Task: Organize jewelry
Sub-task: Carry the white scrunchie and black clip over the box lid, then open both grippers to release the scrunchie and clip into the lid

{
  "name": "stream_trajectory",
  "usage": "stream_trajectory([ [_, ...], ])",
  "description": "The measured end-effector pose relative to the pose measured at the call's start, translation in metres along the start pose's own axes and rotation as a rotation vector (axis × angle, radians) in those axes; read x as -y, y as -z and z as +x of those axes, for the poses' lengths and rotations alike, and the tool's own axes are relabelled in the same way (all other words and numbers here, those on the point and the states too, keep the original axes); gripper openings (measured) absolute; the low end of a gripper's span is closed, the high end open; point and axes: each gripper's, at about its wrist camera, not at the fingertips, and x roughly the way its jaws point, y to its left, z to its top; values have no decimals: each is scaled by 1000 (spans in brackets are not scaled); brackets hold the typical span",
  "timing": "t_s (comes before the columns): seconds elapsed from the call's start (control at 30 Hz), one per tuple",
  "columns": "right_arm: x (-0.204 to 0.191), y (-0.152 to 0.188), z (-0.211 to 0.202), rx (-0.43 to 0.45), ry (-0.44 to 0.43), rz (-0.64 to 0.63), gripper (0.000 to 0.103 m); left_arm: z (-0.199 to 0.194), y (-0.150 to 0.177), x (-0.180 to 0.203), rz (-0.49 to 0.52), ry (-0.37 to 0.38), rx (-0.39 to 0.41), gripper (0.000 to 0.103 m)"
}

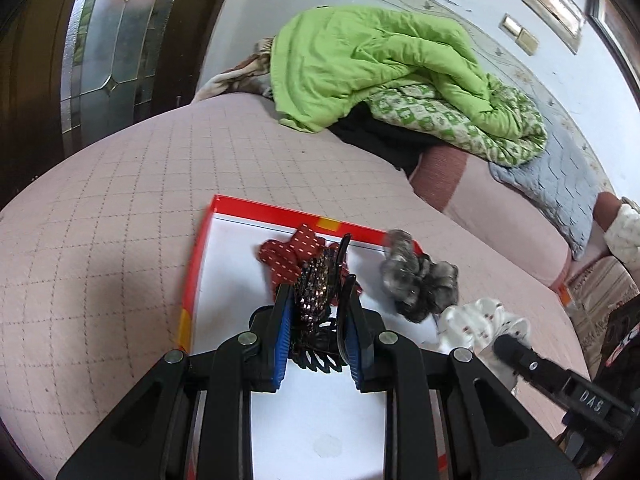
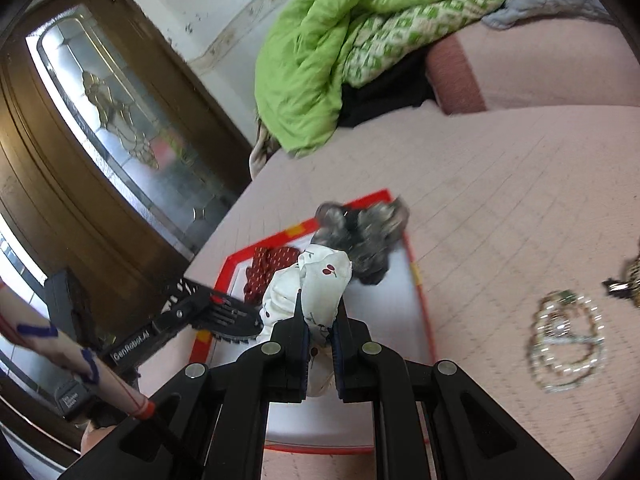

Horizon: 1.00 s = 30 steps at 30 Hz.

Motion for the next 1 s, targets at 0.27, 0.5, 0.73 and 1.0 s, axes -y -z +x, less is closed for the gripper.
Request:
stream_trajectory([
  [0.27,-5,-8,46,-76,23,30,11,6,-4,-14,-21,-70,-5,23],
  [0.5,3,-15,71,-115,35,59,11,14,-7,-14,-28,-91,-12,23],
  [0.73,1,-19,79,-124,53,48,13,18,-7,-13,-16,-116,-13,23],
  [1.0,-1,-18,76,-131,42,32,30,16,-8,-17,-42,-126,-7,26],
])
